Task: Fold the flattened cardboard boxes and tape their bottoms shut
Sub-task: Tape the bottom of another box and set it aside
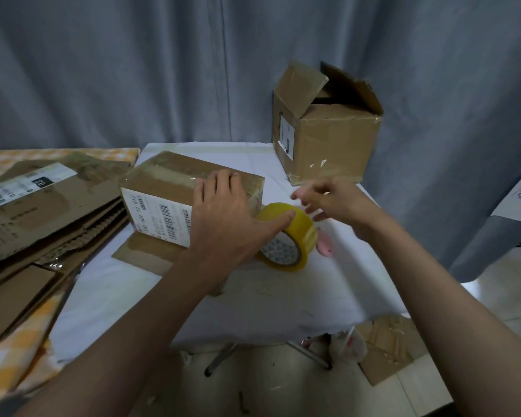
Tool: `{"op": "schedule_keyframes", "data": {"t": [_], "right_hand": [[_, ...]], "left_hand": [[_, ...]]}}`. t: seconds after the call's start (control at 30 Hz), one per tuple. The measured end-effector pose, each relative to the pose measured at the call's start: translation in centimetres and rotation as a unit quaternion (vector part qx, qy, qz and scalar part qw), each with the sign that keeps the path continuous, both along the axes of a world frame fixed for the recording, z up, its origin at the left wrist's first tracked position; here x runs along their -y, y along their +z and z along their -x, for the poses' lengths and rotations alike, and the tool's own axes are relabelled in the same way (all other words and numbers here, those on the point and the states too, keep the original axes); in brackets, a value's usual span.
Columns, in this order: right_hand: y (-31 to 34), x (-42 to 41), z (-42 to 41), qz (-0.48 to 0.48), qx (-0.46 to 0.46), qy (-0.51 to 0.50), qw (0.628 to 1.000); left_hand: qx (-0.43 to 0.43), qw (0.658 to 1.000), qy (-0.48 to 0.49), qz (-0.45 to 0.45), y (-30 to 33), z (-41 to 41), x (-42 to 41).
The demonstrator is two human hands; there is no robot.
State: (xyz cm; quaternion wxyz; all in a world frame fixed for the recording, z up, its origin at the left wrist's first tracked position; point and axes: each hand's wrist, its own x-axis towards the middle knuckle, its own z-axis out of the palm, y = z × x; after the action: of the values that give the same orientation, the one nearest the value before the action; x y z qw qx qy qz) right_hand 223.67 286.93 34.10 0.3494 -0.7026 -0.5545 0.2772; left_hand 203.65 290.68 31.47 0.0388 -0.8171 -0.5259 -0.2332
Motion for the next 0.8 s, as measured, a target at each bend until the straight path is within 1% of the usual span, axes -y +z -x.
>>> {"op": "schedule_keyframes", "data": {"t": [0.03,0.07,0.13,0.2,0.3,0.4,0.5,0.6,0.8], "right_hand": [[0.6,0.1,0.9,0.01,-0.052,0.006,0.999],[0.9,-0.1,1.6,0.037,-0.073,0.021,0.996],[1.1,-0.3,2.8,0.099,-0.077,0.052,0.991],[0.9,-0.7,3.5,0.126,-0.077,0.061,0.987],[0.5,-1.2,3.9,0.104,-0.119,0.05,0.986],[0.3,-1.5,4.0,0.106,-0.148,0.046,0.982],[0.0,-1.7,3.9,0.106,-0.142,0.041,0.983],[-0.1,-1.5,4.1,0.103,-0.138,0.04,0.984],[0.4,-1.2,4.5,0.093,-0.121,0.036,0.988]], "left_hand": [[-0.002,1.0,0.001,0.002,0.0,0.0,0.0],[-0.002,1.0,0.002,0.003,0.0,0.0,0.0],[0.004,1.0,0.0,-0.006,-0.1,-0.1,0.1],[0.017,1.0,-0.005,-0.02,-0.2,-0.1,0.1],[0.016,1.0,-0.01,-0.014,-0.1,0.0,0.2],[0.01,1.0,-0.014,-0.006,0.1,0.0,0.2],[0.031,0.999,-0.025,-0.017,0.1,0.2,0.1],[0.059,0.998,-0.038,-0.005,0.5,0.5,-0.4],[0.033,0.998,-0.051,0.007,0.8,0.9,-1.7]]}}
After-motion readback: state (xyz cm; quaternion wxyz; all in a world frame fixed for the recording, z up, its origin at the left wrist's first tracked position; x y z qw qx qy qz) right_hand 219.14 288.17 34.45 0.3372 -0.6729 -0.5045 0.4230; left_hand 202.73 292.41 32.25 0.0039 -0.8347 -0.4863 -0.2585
